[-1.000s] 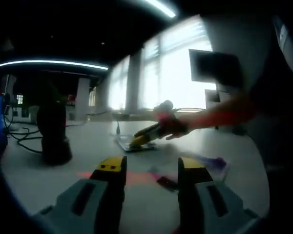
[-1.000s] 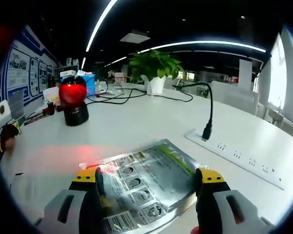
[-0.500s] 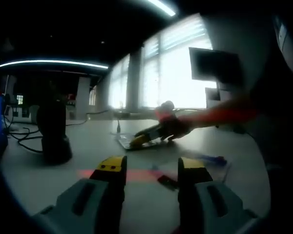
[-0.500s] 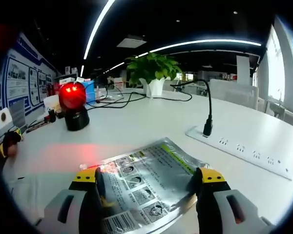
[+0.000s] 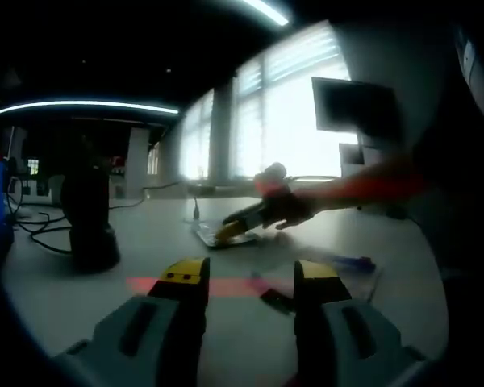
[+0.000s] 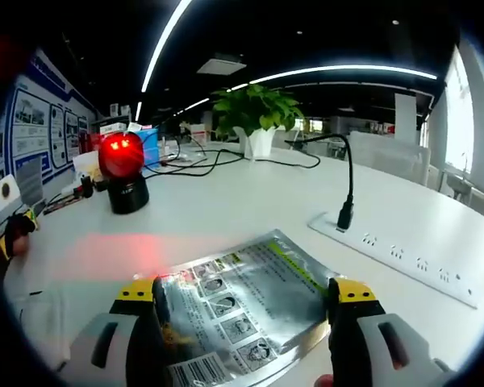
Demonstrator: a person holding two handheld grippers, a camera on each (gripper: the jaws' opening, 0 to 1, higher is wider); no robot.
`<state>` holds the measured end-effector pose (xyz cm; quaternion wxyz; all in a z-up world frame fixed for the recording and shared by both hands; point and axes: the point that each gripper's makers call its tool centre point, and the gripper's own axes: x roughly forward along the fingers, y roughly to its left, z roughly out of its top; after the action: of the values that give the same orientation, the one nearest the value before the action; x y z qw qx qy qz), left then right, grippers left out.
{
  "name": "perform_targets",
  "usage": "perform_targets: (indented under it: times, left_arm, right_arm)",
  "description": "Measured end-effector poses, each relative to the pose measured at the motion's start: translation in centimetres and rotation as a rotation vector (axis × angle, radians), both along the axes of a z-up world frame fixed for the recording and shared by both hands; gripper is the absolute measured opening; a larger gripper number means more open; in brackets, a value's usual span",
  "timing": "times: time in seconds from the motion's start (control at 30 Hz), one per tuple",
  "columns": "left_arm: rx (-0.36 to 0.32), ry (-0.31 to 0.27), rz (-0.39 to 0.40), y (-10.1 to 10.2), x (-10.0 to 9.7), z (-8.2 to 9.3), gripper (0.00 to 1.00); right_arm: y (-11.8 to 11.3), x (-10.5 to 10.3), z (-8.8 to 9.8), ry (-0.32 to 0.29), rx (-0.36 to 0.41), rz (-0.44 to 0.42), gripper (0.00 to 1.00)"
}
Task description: Clip sheet goods on table flip sheet goods clip sheet goods scan sheet goods put sheet goods back to table
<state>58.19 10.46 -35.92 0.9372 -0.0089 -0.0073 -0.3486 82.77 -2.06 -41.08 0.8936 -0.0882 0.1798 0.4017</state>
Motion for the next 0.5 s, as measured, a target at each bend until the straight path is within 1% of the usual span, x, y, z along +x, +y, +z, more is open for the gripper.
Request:
perform_targets:
  times: [0.03, 0.1, 0.27, 0.37, 0.5]
  left_arm:
    - [0.000, 0.000, 0.001, 0.0, 0.0, 0.0, 0.35]
    - [-0.002, 0.000, 0.002, 0.1, 0.0, 0.0, 0.35]
    - [-0.001, 0.000, 0.002, 0.0, 0.0, 0.0, 0.35]
    - [0.000, 0.000, 0.000, 0.0, -0.1, 0.0, 0.35]
    - [0.000, 0.001, 0.001, 0.0, -0.1, 0.0, 0.35]
  right_arm:
    - [-0.1, 0.1, 0.4, -0.001, 0.027, -0.015, 0.79]
    - [-0.6, 0.5, 0.9, -0.009, 0.035, -0.029, 0.78]
    - [-1.4, 0.4, 1.7, -0.032, 0.024, -0.050, 0.78]
    - [-1.4, 0.3, 1.3, -0.021, 0.017, -0.045, 0.78]
    - [-1.3, 0.0, 0.3, 0.002, 0.006, -0.038, 0.78]
